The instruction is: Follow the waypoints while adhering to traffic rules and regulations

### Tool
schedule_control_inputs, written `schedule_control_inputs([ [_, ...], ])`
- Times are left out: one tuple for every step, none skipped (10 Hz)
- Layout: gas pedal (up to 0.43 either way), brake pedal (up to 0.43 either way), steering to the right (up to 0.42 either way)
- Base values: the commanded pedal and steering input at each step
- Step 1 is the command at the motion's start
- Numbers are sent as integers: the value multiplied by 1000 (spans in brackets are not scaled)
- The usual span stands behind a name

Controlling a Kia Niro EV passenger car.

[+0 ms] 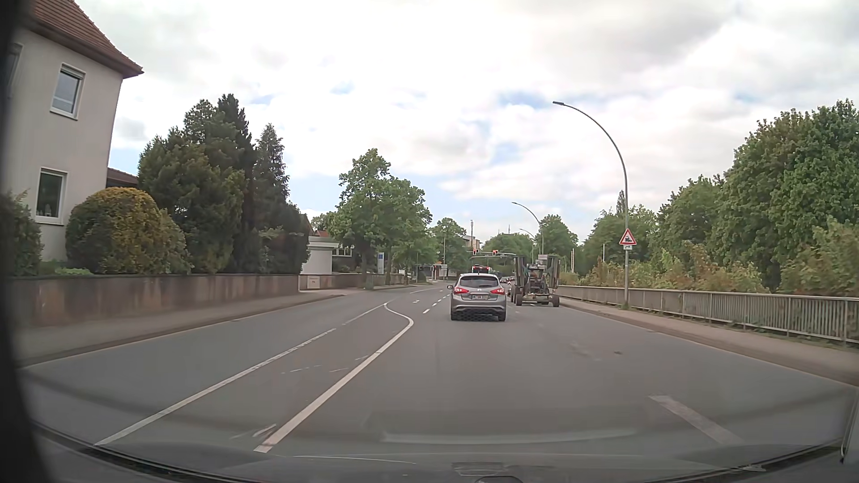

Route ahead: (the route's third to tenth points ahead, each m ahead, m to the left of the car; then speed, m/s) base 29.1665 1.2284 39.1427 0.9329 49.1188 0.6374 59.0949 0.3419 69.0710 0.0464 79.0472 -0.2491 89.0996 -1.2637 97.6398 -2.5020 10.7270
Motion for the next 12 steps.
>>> schedule_control_inputs([
  [87,0,3],
  [87,0,4],
  [87,0,4],
  [87,0,3],
  [87,0,3],
  [98,0,0],
  [98,0,-2],
  [98,0,-6],
  [110,0,-12],
  [110,0,-16],
  [118,0,-20],
  [118,0,-24],
])
